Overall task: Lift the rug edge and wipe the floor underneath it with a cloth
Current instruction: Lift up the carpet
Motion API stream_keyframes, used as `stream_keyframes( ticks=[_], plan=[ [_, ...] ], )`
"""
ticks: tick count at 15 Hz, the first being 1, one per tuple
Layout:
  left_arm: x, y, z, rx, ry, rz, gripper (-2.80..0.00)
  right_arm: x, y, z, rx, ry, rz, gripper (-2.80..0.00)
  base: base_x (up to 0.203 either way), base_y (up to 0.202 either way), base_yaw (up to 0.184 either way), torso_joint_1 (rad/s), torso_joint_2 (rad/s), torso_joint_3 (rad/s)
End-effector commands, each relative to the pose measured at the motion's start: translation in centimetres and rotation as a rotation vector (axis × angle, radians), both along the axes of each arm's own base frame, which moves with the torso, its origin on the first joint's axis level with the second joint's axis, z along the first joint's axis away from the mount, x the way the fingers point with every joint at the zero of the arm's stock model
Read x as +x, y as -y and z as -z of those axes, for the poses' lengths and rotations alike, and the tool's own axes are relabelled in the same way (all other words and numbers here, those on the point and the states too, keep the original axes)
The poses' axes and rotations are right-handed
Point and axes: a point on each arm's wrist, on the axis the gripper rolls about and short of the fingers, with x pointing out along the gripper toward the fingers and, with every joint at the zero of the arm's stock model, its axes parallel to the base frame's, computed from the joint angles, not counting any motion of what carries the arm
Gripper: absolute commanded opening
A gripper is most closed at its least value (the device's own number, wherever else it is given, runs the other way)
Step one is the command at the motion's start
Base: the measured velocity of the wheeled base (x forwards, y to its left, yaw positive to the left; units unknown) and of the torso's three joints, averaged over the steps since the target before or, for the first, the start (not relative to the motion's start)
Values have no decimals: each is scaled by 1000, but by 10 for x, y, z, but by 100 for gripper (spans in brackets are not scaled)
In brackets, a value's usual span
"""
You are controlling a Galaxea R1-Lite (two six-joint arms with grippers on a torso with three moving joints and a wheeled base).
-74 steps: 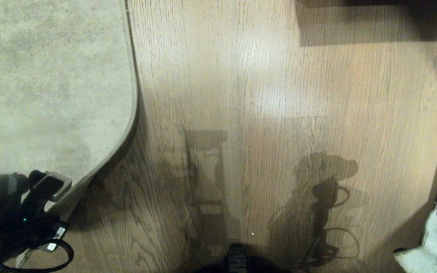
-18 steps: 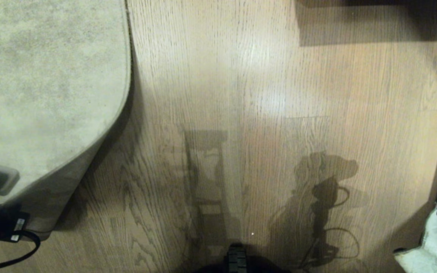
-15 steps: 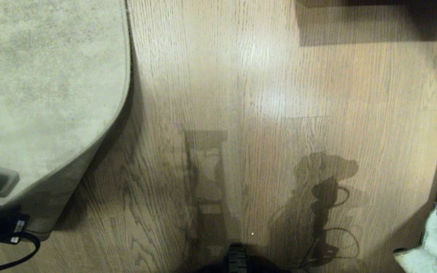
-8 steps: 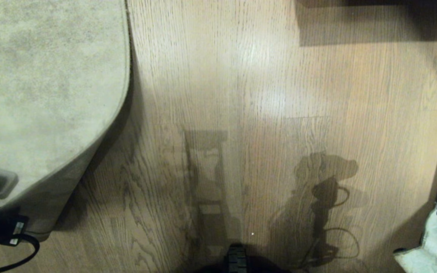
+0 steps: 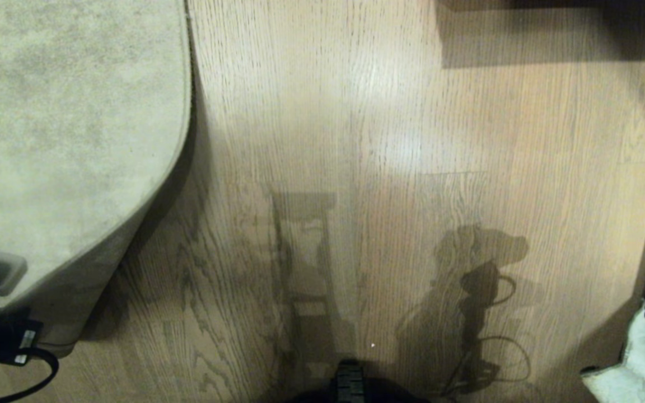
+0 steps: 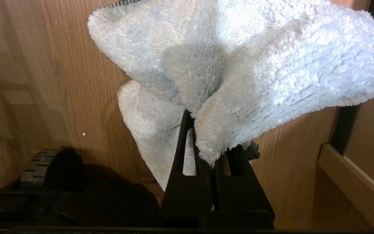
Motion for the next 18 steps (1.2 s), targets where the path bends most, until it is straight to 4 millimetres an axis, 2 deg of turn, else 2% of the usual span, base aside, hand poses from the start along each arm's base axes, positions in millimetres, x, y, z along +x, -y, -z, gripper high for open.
stream_keyframes(
  ticks=[1,5,18],
  plan=[
    [-1,0,0,4,-1,-1,-280,0,0,0,-1,-1,-1,-280,0,0,0,0,0,0],
    [0,0,1,4,-3,1,-280,0,0,0,-1,-1,-1,-280,-1,27,-2,1,-1,0],
    [-1,1,2,-1,-9,6,-280,0,0,0,-1,-1,-1,-280,0,191,-3,2,1,3]
  ],
)
